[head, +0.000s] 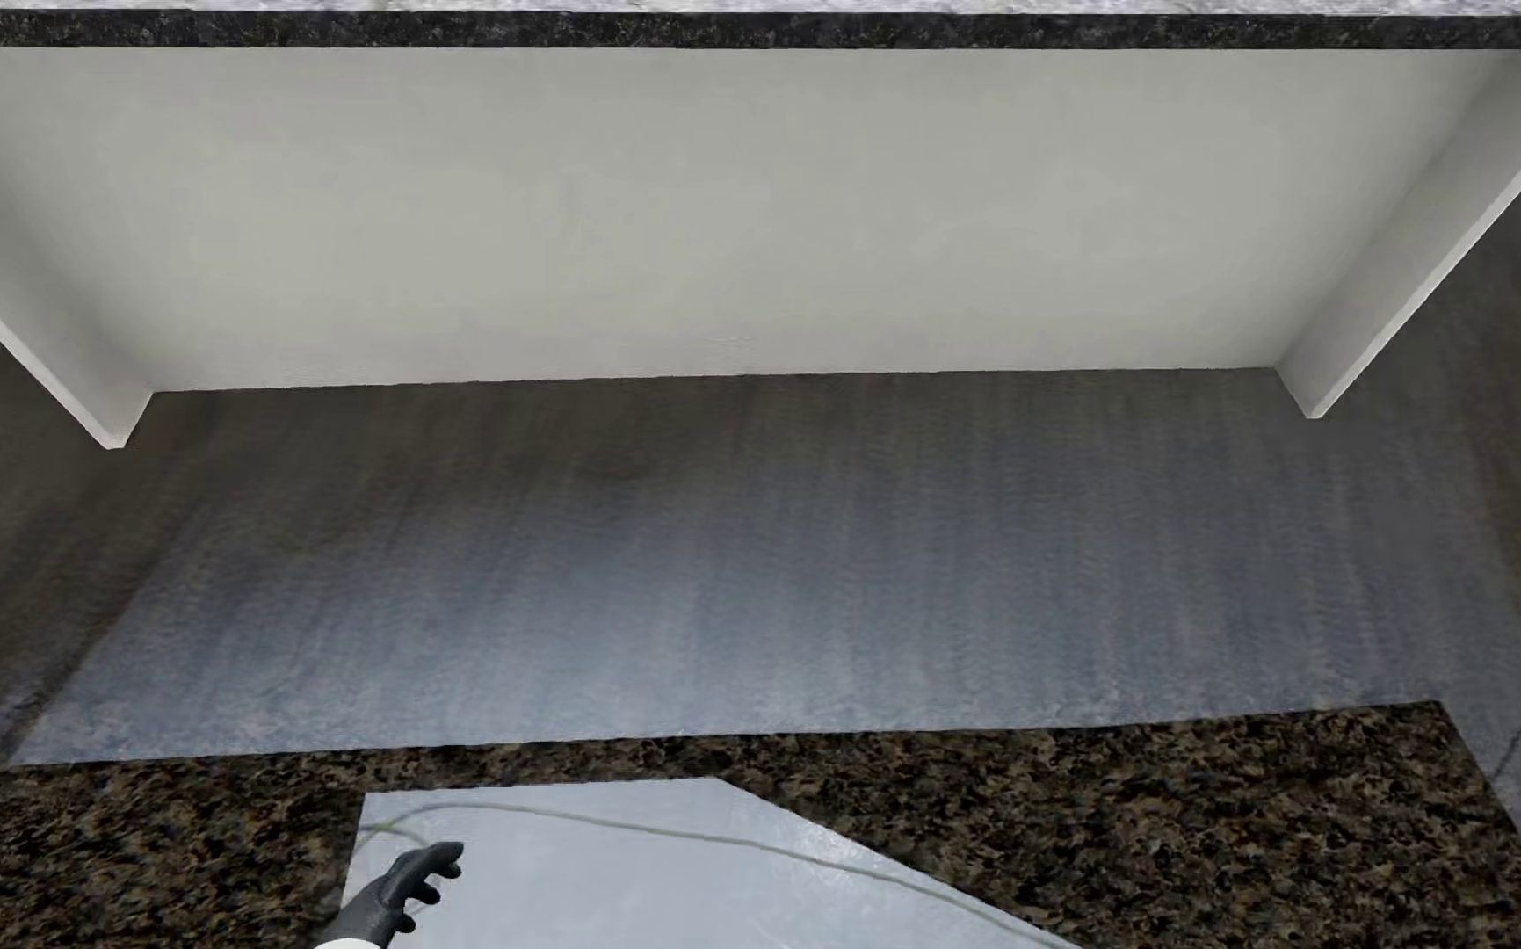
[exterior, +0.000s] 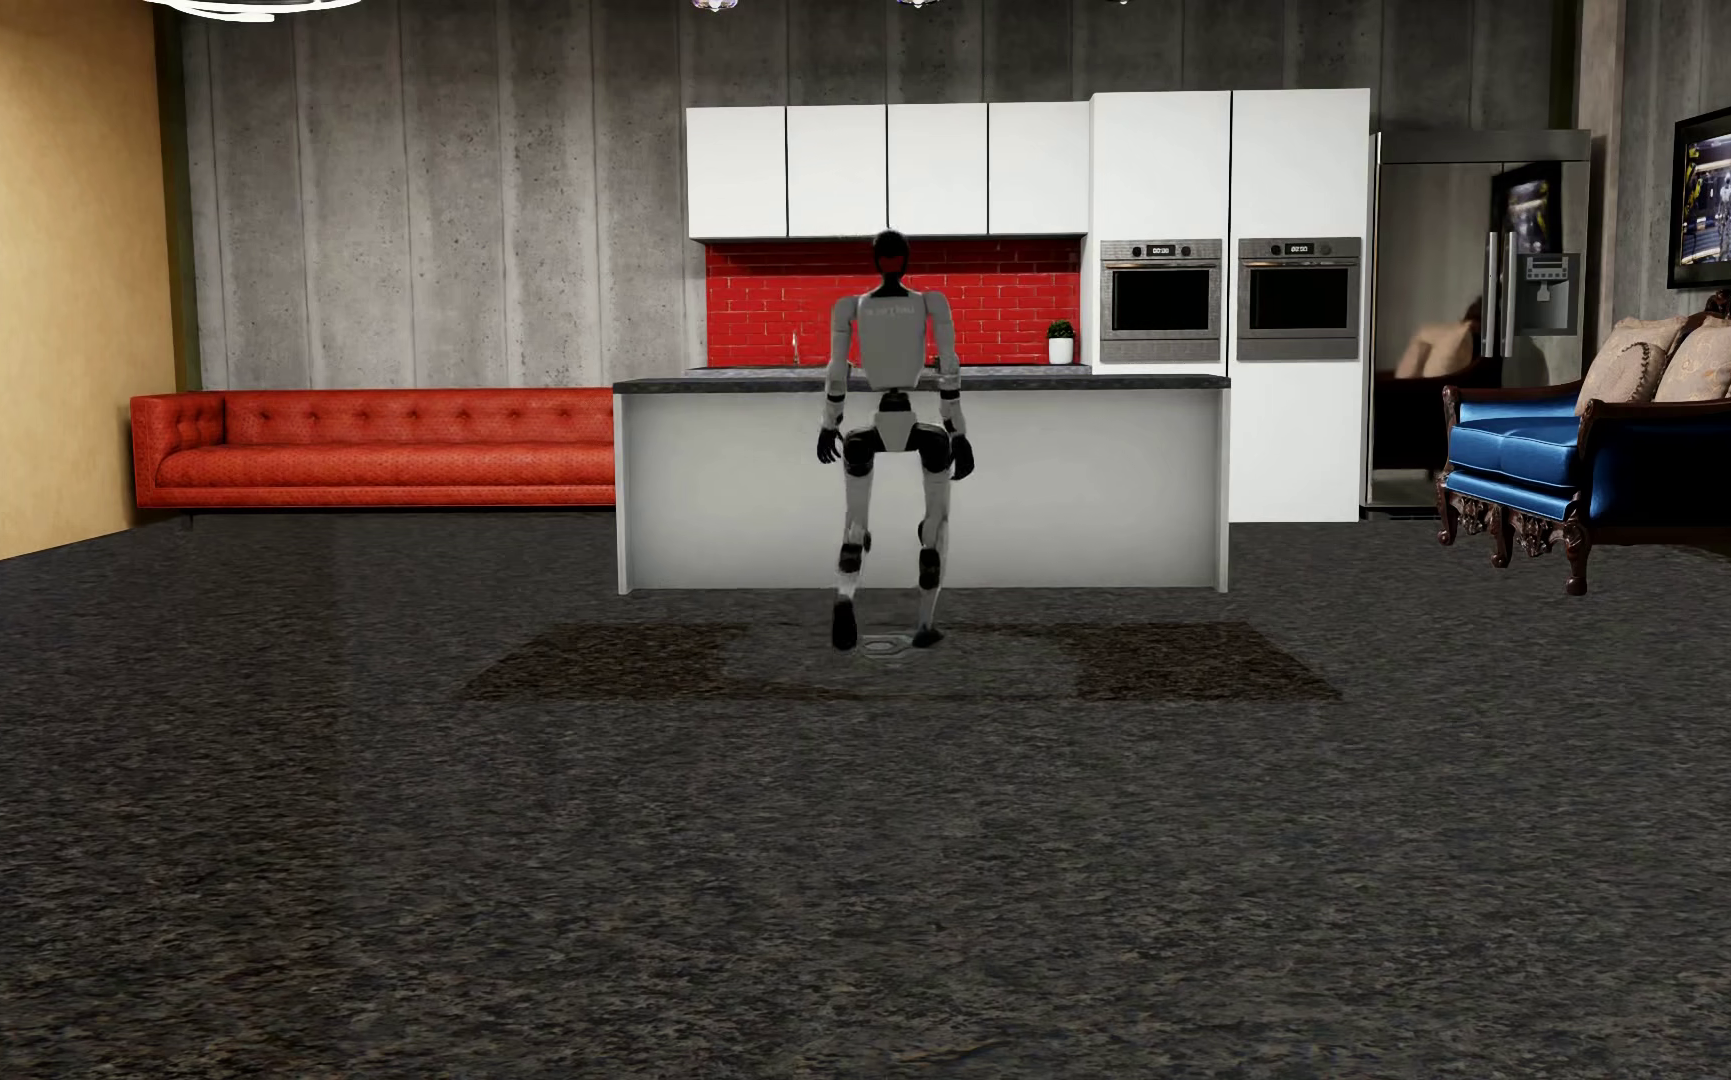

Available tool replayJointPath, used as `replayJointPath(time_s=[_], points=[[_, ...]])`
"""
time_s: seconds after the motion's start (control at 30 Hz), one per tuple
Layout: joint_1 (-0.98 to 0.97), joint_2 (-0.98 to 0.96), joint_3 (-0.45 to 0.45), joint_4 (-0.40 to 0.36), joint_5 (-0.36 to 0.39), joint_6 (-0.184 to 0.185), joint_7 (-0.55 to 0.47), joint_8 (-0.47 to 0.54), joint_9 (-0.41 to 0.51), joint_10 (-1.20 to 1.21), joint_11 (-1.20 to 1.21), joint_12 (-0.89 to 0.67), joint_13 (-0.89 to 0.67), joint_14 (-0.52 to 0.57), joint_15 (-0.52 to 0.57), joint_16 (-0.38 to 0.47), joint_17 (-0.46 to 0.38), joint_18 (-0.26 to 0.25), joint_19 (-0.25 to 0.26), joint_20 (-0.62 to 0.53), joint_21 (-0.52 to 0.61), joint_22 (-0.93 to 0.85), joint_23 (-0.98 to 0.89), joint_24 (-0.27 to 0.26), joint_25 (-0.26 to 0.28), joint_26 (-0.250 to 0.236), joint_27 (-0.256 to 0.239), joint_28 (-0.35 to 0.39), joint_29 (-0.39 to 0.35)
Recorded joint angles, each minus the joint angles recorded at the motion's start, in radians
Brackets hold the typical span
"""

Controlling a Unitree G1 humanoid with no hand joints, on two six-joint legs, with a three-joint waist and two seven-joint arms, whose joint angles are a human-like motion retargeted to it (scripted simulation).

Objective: Move towards the counter

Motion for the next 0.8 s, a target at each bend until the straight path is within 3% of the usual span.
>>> replayJointPath(time_s=[0.03, 0.07, 0.1, 0.2, 0.23, 0.27, 0.3, 0.33, 0.37, 0.4, 0.43, 0.5, 0.57, 0.6, 0.63, 0.67, 0.7, 0.77, 0.8], points=[[-0.068, 0.044, 0.007, 0.043, 0.007, 0.013, 0.011, -0.016, 0.006, 0.096, 0.016, 0.014, -0.029, -0.013, -0.041, 0.024, 0.003, 0.044, 0.005, -0.055, -0.024, 0.015, -0.03, 0.058, 0.011, -0.006, -0.017, -0.077, -0.059], [-0.131, 0.084, 0.018, 0.089, 0.017, 0.026, 0.037, -0.021, 0.009, 0.142, 0.024, 0.043, -0.075, -0.023, -0.075, 0.017, 0.005, 0.093, 0.012, -0.051, -0.042, 0.02, -0.04, 0.076, 0.024, -0.003, -0.023, -0.104, -0.132], [-0.182, 0.126, 0.032, 0.125, 0.03, 0.038, 0.078, -0.018, 0.011, 0.132, 0.02, 0.086, -0.136, -0.052, -0.101, -0.011, 0.0, 0.131, 0.018, -0.013, -0.039, 0.027, -0.025, 0.061, 0.018, 0.012, -0.028, -0.083, -0.183], [-0.267, 0.255, 0.077, 0.152, 0.071, 0.061, 0.223, 0.013, 0.004, -0.143, -0.039, 0.194, -0.34, -0.188, -0.158, -0.065, -0.023, 0.163, 0.038, 0.1, 0.045, 0.08, -0.011, -0.017, -0.041, 0.061, -0.03, -0.011, -0.151], [-0.27, 0.292, 0.089, 0.145, 0.077, 0.065, 0.284, 0.028, -0.002, -0.31, -0.058, 0.221, -0.396, -0.182, -0.183, -0.062, -0.035, 0.181, 0.046, 0.103, 0.065, 0.104, -0.037, -0.011, -0.048, 0.076, -0.055, -0.024, -0.14], [-0.264, 0.326, 0.099, 0.125, 0.082, 0.066, 0.331, 0.046, -0.008, -0.509, -0.08, 0.247, -0.445, -0.143, -0.205, -0.056, -0.047, 0.164, 0.054, 0.098, 0.085, 0.126, -0.069, 0.004, -0.053, 0.092, -0.085, -0.046, -0.146], [-0.235, 0.365, 0.105, 0.113, 0.081, 0.066, 0.392, 0.062, -0.016, -0.718, -0.109, 0.274, -0.485, -0.068, -0.221, -0.055, -0.058, 0.184, 0.063, 0.093, 0.098, 0.145, -0.104, 0.017, -0.052, 0.1, -0.114, -0.064, -0.162], [-0.186, 0.401, 0.107, 0.126, 0.076, 0.067, 0.522, 0.075, -0.024, -0.858, -0.132, 0.298, -0.516, 0.006, -0.235, -0.067, -0.071, 0.245, 0.074, 0.1, 0.109, 0.165, -0.136, 0.021, -0.051, 0.111, -0.134, -0.07, -0.181], [-0.152, 0.427, 0.113, 0.123, 0.066, 0.064, 0.558, 0.093, -0.028, -0.863, -0.122, 0.321, -0.535, -0.025, -0.253, -0.082, -0.078, 0.35, 0.086, 0.114, 0.117, 0.191, -0.165, 0.019, -0.049, 0.128, -0.149, -0.072, -0.192], [-0.135, 0.441, 0.118, 0.124, 0.048, 0.058, 0.564, 0.104, -0.026, -0.814, -0.069, 0.327, -0.534, -0.074, -0.244, -0.097, -0.077, 0.379, 0.103, 0.124, 0.096, 0.223, -0.193, 0.018, -0.033, 0.14, -0.148, -0.079, -0.212], [-0.119, 0.439, 0.122, 0.123, 0.027, 0.05, 0.56, 0.101, -0.021, -0.764, 0.007, 0.315, -0.505, -0.116, -0.206, -0.095, -0.062, 0.369, 0.11, 0.124, 0.049, 0.265, -0.224, 0.035, -0.003, 0.168, -0.142, -0.096, -0.248], [-0.07, 0.37, 0.125, 0.123, -0.01, 0.036, 0.573, 0.119, -0.012, -0.722, 0.211, 0.283, -0.425, -0.179, 0.004, -0.111, -0.002, 0.344, 0.125, 0.115, -0.028, 0.272, -0.248, 0.068, 0.052, 0.173, -0.125, -0.117, -0.305], [0.014, 0.23, 0.123, 0.082, -0.073, 0.019, 0.606, 0.155, -0.001, -0.783, 0.5, 0.256, -0.374, -0.209, 0.176, -0.144, -0.017, 0.337, 0.217, 0.14, 0.025, 0.204, -0.237, 0.046, 0.019, 0.108, -0.134, -0.102, -0.225], [0.051, 0.156, 0.12, 0.058, -0.141, 0.005, 0.614, 0.141, 0.009, -0.802, 0.64, 0.231, -0.35, -0.224, 0.192, -0.154, -0.039, 0.334, 0.22, 0.159, 0.065, 0.166, -0.223, 0.019, -0.03, 0.075, -0.14, -0.074, -0.162], [0.078, 0.083, 0.114, 0.039, -0.212, -0.011, 0.614, 0.121, 0.018, -0.804, 0.748, 0.194, -0.318, -0.243, 0.165, -0.152, -0.042, 0.328, 0.173, 0.169, 0.065, 0.137, -0.204, 0.005, -0.047, 0.058, -0.132, -0.035, -0.133], [0.1, 0.016, 0.103, 0.024, -0.266, -0.027, 0.602, 0.101, 0.025, -0.801, 0.812, 0.149, -0.28, -0.261, 0.148, -0.141, -0.029, 0.318, 0.118, 0.17, 0.037, 0.12, -0.168, 0.01, -0.03, 0.056, -0.103, 0.012, -0.147], [0.114, -0.041, 0.091, 0.014, -0.295, -0.04, 0.581, 0.081, 0.03, -0.792, 0.826, 0.09, -0.241, -0.278, 0.137, -0.129, -0.013, 0.307, 0.102, 0.16, -0.002, 0.106, -0.119, 0.02, 0.005, 0.076, -0.065, 0.042, -0.171], [0.143, -0.125, 0.063, 0.0, -0.286, -0.055, 0.531, 0.045, 0.034, -0.78, 0.726, -0.001, -0.179, -0.311, 0.094, -0.105, -0.009, 0.283, 0.075, 0.133, -0.018, 0.107, -0.002, 0.037, 0.045, 0.053, 0.018, 0.059, -0.149], [0.155, -0.153, 0.052, -0.005, -0.268, -0.061, 0.508, 0.029, 0.033, -0.778, 0.62, -0.04, -0.151, -0.33, 0.078, -0.096, -0.031, 0.271, 0.069, 0.121, 0.014, 0.096, 0.042, 0.041, 0.038, 0.028, 0.027, 0.051, -0.084]])
